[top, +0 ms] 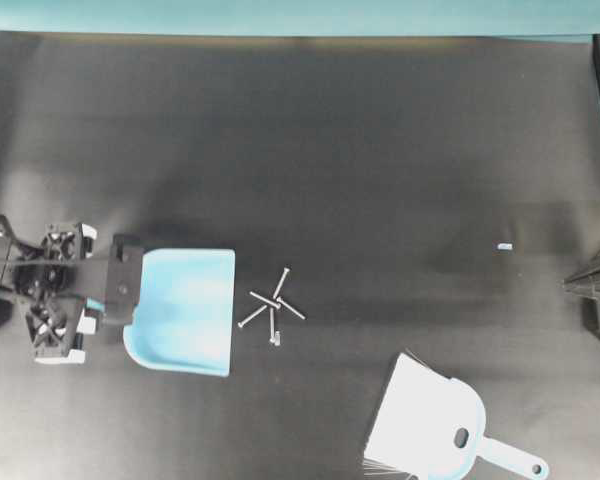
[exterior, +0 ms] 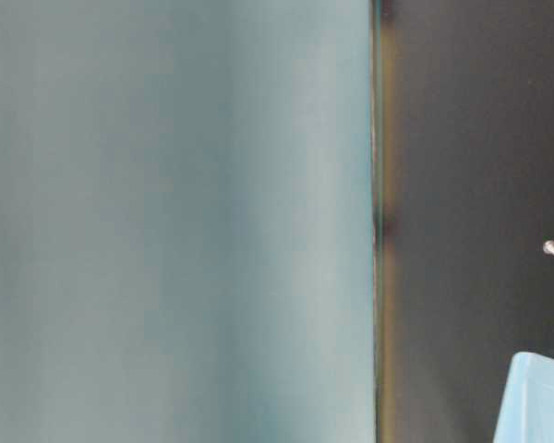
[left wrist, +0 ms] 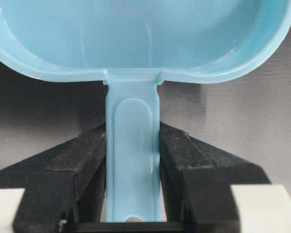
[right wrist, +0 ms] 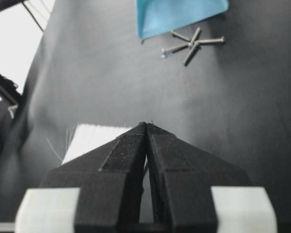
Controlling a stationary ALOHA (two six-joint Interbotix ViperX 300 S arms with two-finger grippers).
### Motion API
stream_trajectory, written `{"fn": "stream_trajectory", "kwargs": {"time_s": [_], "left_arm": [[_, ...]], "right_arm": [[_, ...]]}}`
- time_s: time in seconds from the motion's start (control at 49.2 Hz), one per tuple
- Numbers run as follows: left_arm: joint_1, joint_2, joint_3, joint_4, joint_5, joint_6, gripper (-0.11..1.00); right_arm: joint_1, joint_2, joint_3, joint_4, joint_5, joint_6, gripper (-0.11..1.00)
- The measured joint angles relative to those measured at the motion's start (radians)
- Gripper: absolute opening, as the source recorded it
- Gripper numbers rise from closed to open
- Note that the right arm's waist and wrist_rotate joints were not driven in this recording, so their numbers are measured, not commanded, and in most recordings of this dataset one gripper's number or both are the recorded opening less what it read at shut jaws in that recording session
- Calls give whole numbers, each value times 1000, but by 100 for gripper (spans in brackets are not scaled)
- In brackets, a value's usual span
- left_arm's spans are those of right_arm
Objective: Hold the dustpan with the left arm, while a human hand uses a hand brush to gather screws into the dustpan.
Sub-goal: 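Lift and pull the dustpan with the left gripper, edge facing the screws, then hold the dustpan steady with the left gripper while the brush sweeps screws in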
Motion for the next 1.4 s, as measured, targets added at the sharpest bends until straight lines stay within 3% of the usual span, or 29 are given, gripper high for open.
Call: {"fn": "stream_trajectory", "kwargs": {"time_s": [0.203, 1.402], "left_arm": [[32, 2, 0, 0, 9, 20, 28], [40, 37, -34, 0, 44, 18, 28]], "right_arm": [[0, 0, 0, -2, -2, -2, 0], [0, 0, 2, -2, 0, 0, 0]]}}
